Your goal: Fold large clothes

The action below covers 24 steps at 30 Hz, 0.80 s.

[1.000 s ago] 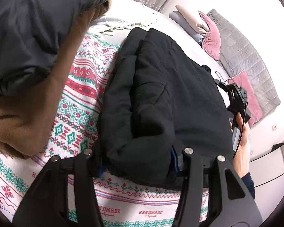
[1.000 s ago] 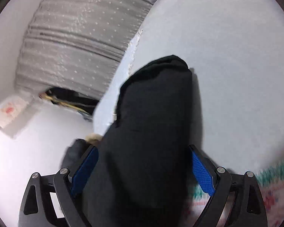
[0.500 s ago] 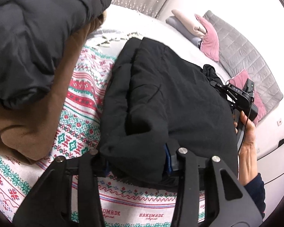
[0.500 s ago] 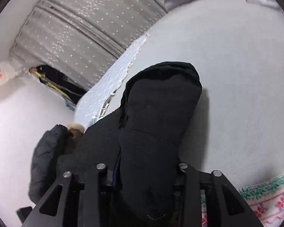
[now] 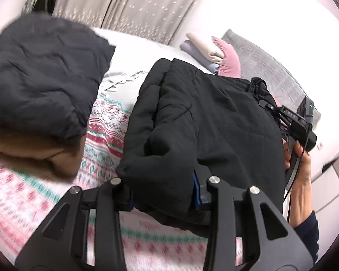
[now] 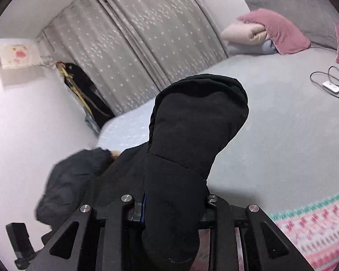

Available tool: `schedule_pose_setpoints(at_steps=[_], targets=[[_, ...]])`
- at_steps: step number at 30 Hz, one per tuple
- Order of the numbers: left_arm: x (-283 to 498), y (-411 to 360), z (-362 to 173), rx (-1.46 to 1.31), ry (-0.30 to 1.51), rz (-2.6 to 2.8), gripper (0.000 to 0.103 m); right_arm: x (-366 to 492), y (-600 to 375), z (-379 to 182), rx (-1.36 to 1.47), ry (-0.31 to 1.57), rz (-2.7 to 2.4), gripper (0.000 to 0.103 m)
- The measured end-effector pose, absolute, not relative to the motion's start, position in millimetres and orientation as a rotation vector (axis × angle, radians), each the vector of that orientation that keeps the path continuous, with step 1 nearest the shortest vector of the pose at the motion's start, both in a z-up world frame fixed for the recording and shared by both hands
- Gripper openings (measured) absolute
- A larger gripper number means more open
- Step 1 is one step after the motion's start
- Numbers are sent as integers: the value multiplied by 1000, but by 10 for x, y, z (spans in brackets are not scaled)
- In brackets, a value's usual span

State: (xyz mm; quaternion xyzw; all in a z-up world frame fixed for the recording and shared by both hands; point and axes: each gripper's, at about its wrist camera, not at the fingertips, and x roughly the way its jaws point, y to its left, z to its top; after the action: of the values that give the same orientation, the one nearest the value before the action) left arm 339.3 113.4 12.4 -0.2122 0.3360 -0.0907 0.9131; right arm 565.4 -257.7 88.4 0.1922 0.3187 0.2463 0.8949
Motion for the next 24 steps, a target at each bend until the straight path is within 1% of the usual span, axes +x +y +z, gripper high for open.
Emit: schedule_pose_setpoints(at_steps=[3,6,10,12,16,24], targets=[[2796,993,262,-416,697,-200,39,5256,-2688,1063,407,663,531,28],[2142,812,220,-398,713,-190,39,4790,-2751,1106,400,675,561,28],[1530,685,64,-401,732,-163,39,4138,-2871,925,375,733,583,28],[1288,604,-60,-402,752,-151,39,3949,-2883,805,370,760,582,28],[1072,460,-262,-381,773,-153,39,3636,-3000,487,367,820,568,28],[935,300,-573,-381,823,-173,39,3584,-3046,152,318,902,542,28]])
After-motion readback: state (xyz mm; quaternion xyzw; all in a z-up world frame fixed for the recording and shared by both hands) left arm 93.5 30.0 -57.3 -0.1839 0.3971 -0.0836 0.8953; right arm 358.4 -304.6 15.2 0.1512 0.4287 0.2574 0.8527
